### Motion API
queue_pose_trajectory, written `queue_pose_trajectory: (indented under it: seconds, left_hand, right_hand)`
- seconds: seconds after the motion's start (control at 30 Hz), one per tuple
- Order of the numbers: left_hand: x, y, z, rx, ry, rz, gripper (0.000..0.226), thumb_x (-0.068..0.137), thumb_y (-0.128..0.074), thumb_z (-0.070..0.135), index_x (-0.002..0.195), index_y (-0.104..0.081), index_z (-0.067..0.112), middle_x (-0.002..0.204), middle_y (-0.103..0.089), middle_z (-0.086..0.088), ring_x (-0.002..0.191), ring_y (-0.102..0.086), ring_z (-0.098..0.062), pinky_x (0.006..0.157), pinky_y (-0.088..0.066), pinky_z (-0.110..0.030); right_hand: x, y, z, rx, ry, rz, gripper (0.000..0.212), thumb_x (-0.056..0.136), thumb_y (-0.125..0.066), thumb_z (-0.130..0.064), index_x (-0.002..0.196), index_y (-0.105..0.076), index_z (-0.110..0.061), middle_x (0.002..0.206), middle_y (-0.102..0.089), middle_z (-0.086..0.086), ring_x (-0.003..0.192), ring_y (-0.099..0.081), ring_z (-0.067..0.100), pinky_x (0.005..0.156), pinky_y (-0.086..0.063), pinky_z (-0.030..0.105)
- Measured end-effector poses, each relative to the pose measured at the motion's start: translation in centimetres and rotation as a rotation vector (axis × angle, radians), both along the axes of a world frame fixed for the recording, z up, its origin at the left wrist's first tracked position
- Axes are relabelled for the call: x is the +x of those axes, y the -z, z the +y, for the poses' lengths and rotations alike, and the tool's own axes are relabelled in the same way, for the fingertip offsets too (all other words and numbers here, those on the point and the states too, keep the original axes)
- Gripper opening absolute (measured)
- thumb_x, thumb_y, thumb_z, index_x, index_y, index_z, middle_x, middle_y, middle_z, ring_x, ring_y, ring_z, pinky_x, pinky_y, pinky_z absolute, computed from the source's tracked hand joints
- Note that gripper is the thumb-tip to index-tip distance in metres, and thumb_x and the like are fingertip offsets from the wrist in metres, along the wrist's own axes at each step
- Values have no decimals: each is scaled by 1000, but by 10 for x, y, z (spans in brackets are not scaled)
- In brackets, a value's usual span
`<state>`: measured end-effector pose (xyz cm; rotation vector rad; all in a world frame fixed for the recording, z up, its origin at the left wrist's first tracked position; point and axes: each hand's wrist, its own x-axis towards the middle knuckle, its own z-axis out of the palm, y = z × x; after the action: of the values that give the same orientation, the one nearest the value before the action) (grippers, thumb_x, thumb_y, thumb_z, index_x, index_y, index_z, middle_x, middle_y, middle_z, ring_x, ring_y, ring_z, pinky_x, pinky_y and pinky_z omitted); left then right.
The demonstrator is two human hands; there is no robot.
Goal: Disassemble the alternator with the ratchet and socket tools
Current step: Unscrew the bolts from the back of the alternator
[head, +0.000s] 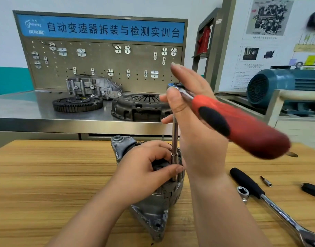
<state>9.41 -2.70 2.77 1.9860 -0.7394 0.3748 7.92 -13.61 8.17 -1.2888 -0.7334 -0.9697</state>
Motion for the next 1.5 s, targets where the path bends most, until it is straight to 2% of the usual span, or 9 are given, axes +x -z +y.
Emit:
queue_pose_trajectory:
  seconds: [0.13,0.27,0.43,0.53,0.73,1.0,1.2,1.37,1.5]
  left_hand:
    - [-1,-1,0,39,24,-22,24,74,-68,37,86,-75,17,100,-67,17,97,-63,-3,84,-52,-37]
    - [-2,-2,1,35,61,-10,27,73,-67,35,86,-76,13,103,-66,10,100,-63,-9,88,-51,-38]
    - [-1,-4,3,40,69,-14,26,72,-68,32,82,-75,9,103,-67,7,99,-63,-8,88,-51,-38]
    - [-2,-3,2,22,50,7,24,72,-70,33,81,-75,12,101,-67,9,97,-64,-10,86,-52,-38]
    - [-3,-2,-1,36,4,-14,20,76,-70,35,95,-72,29,93,-67,29,93,-60,9,84,-49,-16]
    - [-3,-6,2,49,93,-29,28,73,-68,31,86,-76,8,102,-67,5,99,-64,-12,89,-50,-39]
    - [-1,-4,2,35,58,-22,18,70,-69,33,71,-70,15,99,-67,7,95,-64,-7,86,-51,-32]
    - [-1,-1,0,20,-4,-24,15,72,-78,35,65,-66,40,82,-66,26,78,-59,10,71,-44,-10]
    - [-2,-3,-1,63,8,-29,8,69,-68,40,66,-66,33,96,-66,16,92,-63,-2,82,-51,-28]
  right_hand:
    - [-1,-2,2,111,-232,134,26,95,-50,-24,120,-59,-29,123,-67,-1,75,-70,17,59,-54,24]
    - [1,-3,-4,249,-420,255,32,100,-35,-33,119,-55,-17,105,-74,5,60,-68,19,52,-52,24]
    - [0,-1,-2,237,-360,287,23,95,-48,-34,110,-64,-28,103,-71,4,73,-67,18,53,-50,23]
    - [-2,-4,-3,122,-190,156,22,90,-57,-21,105,-67,-34,97,-69,-9,89,-62,18,70,-53,28]
    - [-6,-3,2,12,-144,51,27,87,-63,-19,111,-63,-33,120,-64,-7,100,-65,24,85,-56,37]
    - [-1,-2,-3,251,-494,286,36,99,-32,-38,118,-54,-16,95,-75,8,64,-69,20,57,-54,25]
    - [-1,-3,-1,199,-302,187,21,93,-51,-24,108,-66,-30,106,-71,3,80,-67,17,57,-52,24]
    - [0,-5,-5,7,-167,58,29,88,-61,-15,103,-66,-38,112,-67,-7,106,-63,20,86,-55,37]
    - [0,-4,-2,103,-374,156,27,95,-48,-22,117,-61,-31,126,-65,-1,86,-68,15,67,-53,26]
